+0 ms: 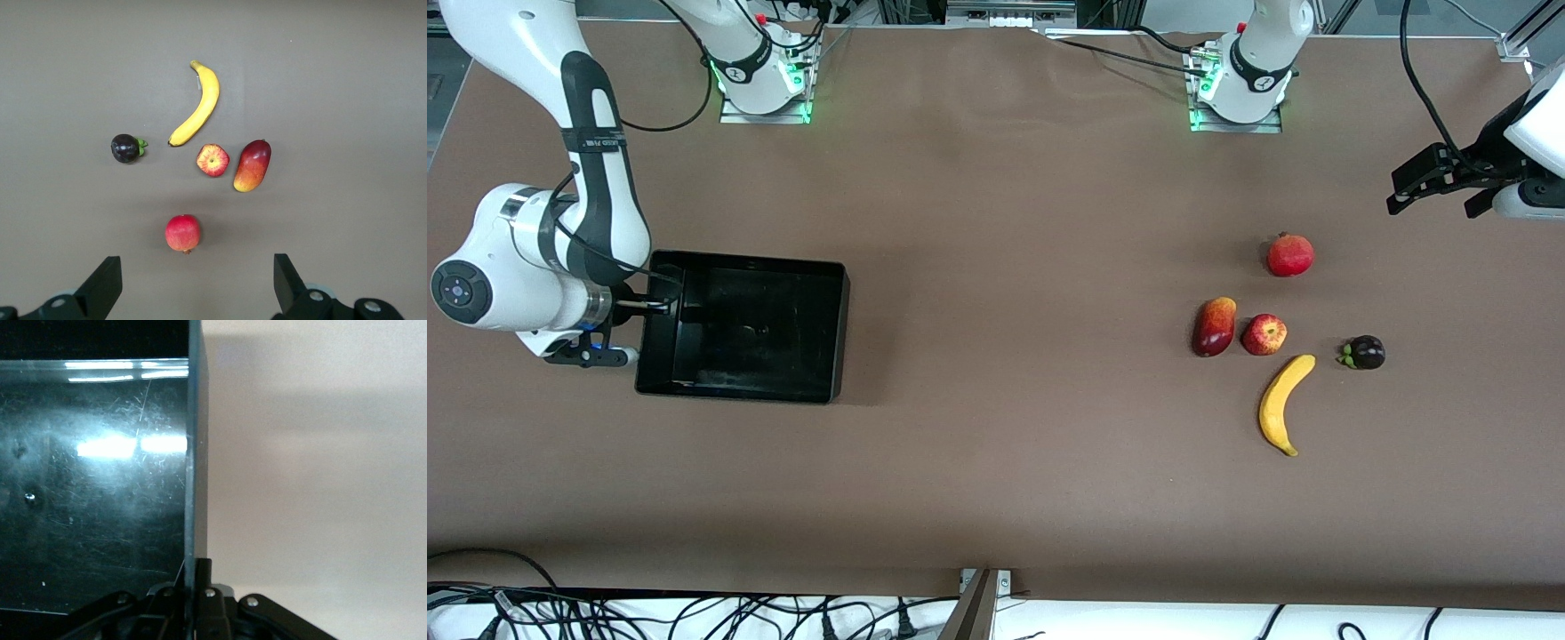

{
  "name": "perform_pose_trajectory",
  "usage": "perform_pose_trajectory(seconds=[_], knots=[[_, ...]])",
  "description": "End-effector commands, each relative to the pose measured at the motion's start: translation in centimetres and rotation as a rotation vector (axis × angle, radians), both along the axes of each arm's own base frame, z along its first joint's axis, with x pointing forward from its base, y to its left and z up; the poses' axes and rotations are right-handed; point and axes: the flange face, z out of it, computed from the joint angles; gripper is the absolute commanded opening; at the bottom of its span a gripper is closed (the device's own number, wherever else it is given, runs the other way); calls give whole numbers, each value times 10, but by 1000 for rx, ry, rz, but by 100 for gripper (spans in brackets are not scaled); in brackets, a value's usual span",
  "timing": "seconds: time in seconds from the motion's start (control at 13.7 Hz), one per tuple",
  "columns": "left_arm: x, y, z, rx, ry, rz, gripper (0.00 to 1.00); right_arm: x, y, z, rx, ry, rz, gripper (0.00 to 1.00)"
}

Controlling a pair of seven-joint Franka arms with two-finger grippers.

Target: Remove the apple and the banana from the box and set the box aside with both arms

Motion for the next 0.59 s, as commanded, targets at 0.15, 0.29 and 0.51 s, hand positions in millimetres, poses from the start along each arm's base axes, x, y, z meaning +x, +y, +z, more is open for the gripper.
perform_pose_trajectory(seconds=[0.15, 0.29, 0.51], knots=[[12, 3, 5, -26, -21, 21, 100, -8, -11, 17, 40, -25, 32, 100], [12, 5, 8, -25, -27, 21, 100, -8, -6, 42, 61, -27, 28, 100], [12, 6, 8, -25, -26, 23, 100, 1, -4, 125, 52, 6, 6, 100]])
